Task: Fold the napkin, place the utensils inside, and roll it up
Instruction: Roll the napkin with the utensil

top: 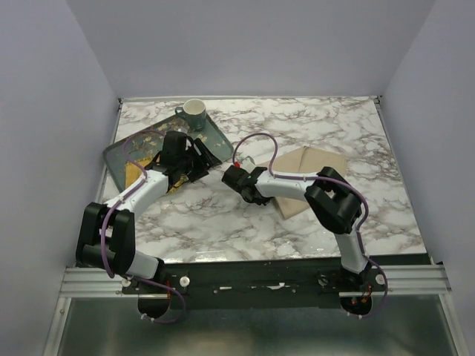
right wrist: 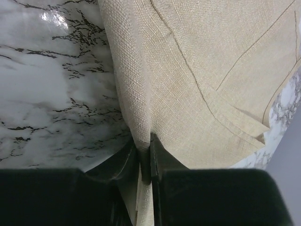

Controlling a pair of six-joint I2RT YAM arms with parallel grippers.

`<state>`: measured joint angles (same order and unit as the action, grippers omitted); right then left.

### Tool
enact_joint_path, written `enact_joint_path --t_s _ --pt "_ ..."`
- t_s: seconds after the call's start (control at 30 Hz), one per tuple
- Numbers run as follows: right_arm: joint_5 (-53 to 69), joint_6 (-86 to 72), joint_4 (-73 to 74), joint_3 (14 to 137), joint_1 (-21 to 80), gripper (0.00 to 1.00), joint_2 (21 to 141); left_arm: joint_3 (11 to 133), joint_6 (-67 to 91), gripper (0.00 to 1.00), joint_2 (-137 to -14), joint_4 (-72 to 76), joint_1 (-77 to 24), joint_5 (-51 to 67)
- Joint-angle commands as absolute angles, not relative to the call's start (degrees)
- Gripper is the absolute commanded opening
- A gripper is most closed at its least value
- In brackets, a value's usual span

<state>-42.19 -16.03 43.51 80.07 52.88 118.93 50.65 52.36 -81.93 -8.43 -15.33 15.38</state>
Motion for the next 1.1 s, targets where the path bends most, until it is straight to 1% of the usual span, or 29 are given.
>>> enact_joint_path --t_s 0.0,0.03,0.1,0.23,0.4,0.43,0.5,0.53,0.77,0.93,1.0,1.07 --pt "-35.1 -17.0 39.1 77.8 52.6 0.13 120.5 48.3 53.2 0.77 -83.6 -4.3 -15.0 19.2" --pt "-33.6 -16.8 38.7 77.3 52.3 0.08 119.7 47.5 53.4 0.77 -83.7 -3.6 -15.0 19.5" --pt "-31.1 -16.0 37.1 76.8 51.7 0.01 119.0 46.7 54.1 0.78 -84.5 -1.4 -15.3 21.2" --pt "-23.3 -16.2 34.8 75.2 49.1 0.01 117.0 46.9 54.4 0.78 -86.7 -0.6 -16.4 23.1" --pt "-12.6 -14.5 29.6 70.1 45.1 0.0 111.4 47.3 54.7 0.78 -88.7 1.0 -19.3 24.1" --pt "-7.2 -13.8 28.7 69.5 43.3 0.0 110.7 47.2 55.1 0.78 -88.9 1.4 -19.7 24.1" --pt "-2.7 -12.4 26.7 68.4 41.7 0.01 109.6 47.3 55.5 0.79 -89.5 2.5 -21.3 24.1" --pt "2.4 -12.1 26.6 68.2 39.6 0.0 109.4 47.6 55.6 0.79 -89.7 2.7 -22.1 24.1" --pt "15.5 -9.8 23.2 64.7 32.0 0.0 107.8 50.6 56.9 0.8 -93.8 3.8 -28.2 23.4" --pt "22.9 -9.4 20.5 62.1 28.0 0.01 107.3 53.5 58.6 0.86 -97.4 4.5 -30.9 23.2" --pt "24.7 -9.2 19.0 61.0 27.2 0.01 107.5 53.8 59.8 0.9 -98.9 6.1 -31.6 23.6" --pt "25.8 -9.2 18.4 60.8 26.2 0.0 107.9 54.0 61.8 0.92 -99.6 7.9 -31.7 22.9"
